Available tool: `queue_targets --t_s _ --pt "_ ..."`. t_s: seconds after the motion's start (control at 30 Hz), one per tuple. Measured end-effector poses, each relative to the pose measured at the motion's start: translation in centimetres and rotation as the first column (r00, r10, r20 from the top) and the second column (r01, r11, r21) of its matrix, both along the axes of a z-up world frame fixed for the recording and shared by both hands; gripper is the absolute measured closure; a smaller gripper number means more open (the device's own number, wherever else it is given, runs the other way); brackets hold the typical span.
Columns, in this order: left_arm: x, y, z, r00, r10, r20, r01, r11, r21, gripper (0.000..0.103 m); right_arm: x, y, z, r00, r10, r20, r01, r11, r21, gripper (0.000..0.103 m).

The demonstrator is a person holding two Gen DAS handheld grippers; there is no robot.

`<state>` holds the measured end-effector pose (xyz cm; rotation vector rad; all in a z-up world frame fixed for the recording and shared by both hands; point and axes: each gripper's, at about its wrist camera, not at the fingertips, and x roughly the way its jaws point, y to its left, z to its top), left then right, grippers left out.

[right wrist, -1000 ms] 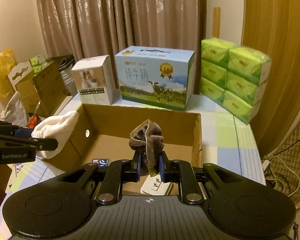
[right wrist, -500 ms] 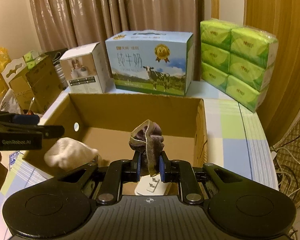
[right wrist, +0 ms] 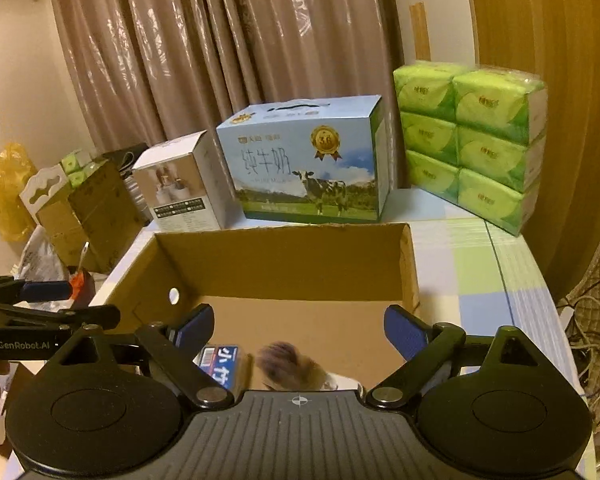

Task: Organize objects
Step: 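Carry cloth and scrunchie over the box and release both into it, then grasp the green-wrapped candy with left gripper while right gripper grasps black lighter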

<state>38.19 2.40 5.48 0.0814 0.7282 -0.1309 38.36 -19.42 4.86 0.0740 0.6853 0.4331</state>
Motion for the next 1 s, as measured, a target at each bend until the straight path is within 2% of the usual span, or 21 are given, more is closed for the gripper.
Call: queue_targets --t_s 0.2,0.5,0.77,1.0 --pt "-5.3 -0.2 1.1 1.000 0.007 0.029 -0.007 1.000 0.000 0.013 -4.3 -1.3 1.8 1.000 0.002 0.014 -0.002 1.000 -0.021 0.014" --pt "-15.3 -0.3 1.8 0.998 0.033 0.060 -0.033 0.999 -0.007 0.002 -13.9 -3.7 3.1 0.999 0.018 0.039 -0.018 1.000 -0.003 0.010" --pt "-23.3 -0.1 -0.4 0.997 0.061 0.041 -0.061 0.998 -0.018 0.001 -22.8 -5.5 0.5 0.999 0.002 0.042 -0.001 1.000 -0.018 0.009" --pt "-27.7 -1.3 -3.3 0.998 0.063 0.002 -0.063 0.998 0.002 0.001 -28.3 -6.4 -3.6 0.999 -0.043 -0.023 0.043 0.999 -0.020 0.009"
